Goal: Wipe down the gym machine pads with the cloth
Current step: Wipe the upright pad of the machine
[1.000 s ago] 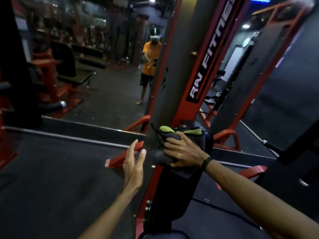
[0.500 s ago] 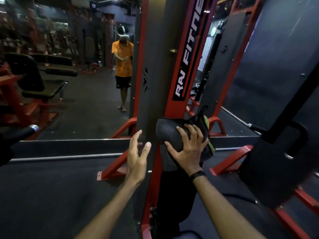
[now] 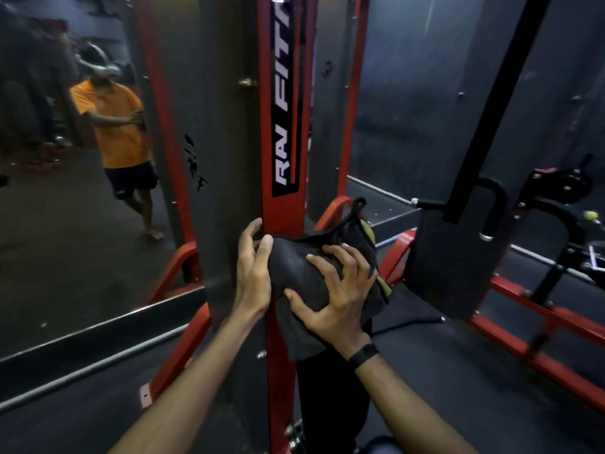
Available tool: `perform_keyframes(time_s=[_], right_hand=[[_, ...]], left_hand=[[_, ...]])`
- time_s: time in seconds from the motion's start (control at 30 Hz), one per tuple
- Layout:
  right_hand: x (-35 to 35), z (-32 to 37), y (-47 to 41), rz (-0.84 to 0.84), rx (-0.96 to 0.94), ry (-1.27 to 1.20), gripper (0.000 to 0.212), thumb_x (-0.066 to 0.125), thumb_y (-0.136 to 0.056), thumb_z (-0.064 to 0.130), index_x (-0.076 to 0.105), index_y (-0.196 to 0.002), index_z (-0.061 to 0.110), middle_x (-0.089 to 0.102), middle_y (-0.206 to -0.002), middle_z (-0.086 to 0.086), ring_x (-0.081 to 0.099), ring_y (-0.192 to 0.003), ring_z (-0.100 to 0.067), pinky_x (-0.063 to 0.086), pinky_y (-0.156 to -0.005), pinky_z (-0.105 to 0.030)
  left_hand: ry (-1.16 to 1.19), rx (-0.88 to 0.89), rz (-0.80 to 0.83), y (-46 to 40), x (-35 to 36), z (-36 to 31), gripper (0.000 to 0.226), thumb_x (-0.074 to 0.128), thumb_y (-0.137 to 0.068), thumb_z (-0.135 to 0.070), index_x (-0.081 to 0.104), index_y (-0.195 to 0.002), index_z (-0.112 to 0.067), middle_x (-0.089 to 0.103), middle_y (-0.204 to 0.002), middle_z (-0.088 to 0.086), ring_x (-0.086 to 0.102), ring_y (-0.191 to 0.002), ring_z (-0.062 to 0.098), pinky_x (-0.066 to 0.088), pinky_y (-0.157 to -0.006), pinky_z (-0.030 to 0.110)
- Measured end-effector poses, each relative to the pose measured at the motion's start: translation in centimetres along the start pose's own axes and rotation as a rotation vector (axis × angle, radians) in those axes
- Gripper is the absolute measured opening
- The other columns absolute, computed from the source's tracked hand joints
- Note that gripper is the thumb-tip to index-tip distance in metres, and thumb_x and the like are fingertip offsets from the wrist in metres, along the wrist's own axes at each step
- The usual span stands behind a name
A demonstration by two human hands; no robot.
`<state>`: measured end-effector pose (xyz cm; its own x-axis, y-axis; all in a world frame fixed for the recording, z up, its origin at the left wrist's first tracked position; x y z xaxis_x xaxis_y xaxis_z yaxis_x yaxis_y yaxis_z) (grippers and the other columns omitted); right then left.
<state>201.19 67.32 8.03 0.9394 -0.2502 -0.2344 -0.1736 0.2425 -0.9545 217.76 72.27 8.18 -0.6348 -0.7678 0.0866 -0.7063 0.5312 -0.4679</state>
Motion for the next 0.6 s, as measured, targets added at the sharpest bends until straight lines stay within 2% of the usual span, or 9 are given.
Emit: perform_keyframes(time_s=[0.03,0.1,0.27,0.37,0.47,0.53,0.6], right_hand=[[0.0,-0.1,0.0,0.003,0.001,0.001,0.053,0.070,-0.077,0.060,0.061,-0.117,0.027,0.059,-0.125,-0.006,0.047,-0.127,-0.030,0.039,-0.095,-0.059],[0.2,-0.2,-0.1,0.012,0.038,0.028,0.052,0.071,-0.077,0.059,0.061,-0.117,0.026,0.061,-0.124,-0.008,0.047,-0.127,-0.030,0.040,-0.095,-0.058],[-0.1,0.2,0.1,-0.022,0.112,0.046,0.054,0.073,-0.076,0.054,0.062,-0.117,0.021,0.056,-0.128,-0.009,0.045,-0.128,-0.032,0.039,-0.100,-0.057],[-0.3,0.7,0.2,-0.056,0.242,0.070,0.054,0.072,-0.077,0.050,0.067,-0.117,0.014,0.054,-0.129,-0.010,0.045,-0.127,-0.035,0.040,-0.102,-0.055],[-0.3,1.3,0.5,-0.110,0.356,0.105,0.056,0.071,-0.079,0.050,0.068,-0.118,0.011,0.052,-0.131,-0.008,0.045,-0.128,-0.033,0.040,-0.105,-0.051],[0.0,1.2,0.6,-0.119,0.431,0.113,0.055,0.070,-0.080,0.051,0.066,-0.120,0.013,0.051,-0.132,-0.005,0.044,-0.130,-0.030,0.039,-0.108,-0.045],[0.1,0.8,0.4,-0.127,0.506,0.121,0.053,0.068,-0.082,0.052,0.065,-0.121,0.017,0.051,-0.133,-0.001,0.043,-0.131,-0.027,0.037,-0.109,-0.040]], left_hand=[[0.032,0.006,0.023,-0.7,0.5,0.1,0.054,0.045,-0.093,-0.039,0.048,-0.141,-0.014,0.052,-0.142,0.003,0.049,-0.125,-0.006,0.037,-0.106,0.015],[0.125,0.015,0.126,-1.9,2.1,0.4,0.053,0.046,-0.095,-0.041,0.053,-0.135,-0.007,0.060,-0.133,0.009,0.056,-0.124,0.011,0.041,-0.107,0.026],[0.306,0.017,0.358,-2.7,4.9,0.6,0.052,0.041,-0.097,-0.043,0.067,-0.112,0.000,0.072,-0.106,0.019,0.067,-0.106,0.037,0.049,-0.101,0.051],[0.419,-0.091,0.523,-2.8,6.3,0.8,0.059,0.046,-0.095,-0.052,0.072,-0.097,0.001,0.072,-0.098,0.025,0.068,-0.095,0.040,0.049,-0.095,0.053],[0.505,-0.191,0.616,-3.5,7.1,0.7,0.081,0.057,-0.086,-0.068,0.064,-0.089,0.013,0.065,-0.092,0.028,0.060,-0.088,0.038,0.044,-0.085,0.051],[0.541,-0.239,0.655,-3.9,7.7,0.9,0.076,0.060,-0.080,-0.074,0.070,-0.081,0.001,0.063,-0.094,0.025,0.057,-0.090,0.038,0.042,-0.088,0.052],[0.547,-0.243,0.731,-4.0,8.5,1.1,0.066,0.053,-0.086,-0.072,0.076,-0.091,-0.011,0.069,-0.104,0.025,0.064,-0.100,0.039,0.045,-0.101,0.056]])
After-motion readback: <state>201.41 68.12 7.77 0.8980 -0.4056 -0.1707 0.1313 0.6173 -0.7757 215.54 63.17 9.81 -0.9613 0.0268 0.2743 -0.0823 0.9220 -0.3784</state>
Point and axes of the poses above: each hand's wrist, its own y-axis away from the middle knuckle, its own x-axis out of the palm, z = x × y, the point moved 7 cm from there along -y, towards the middle knuckle
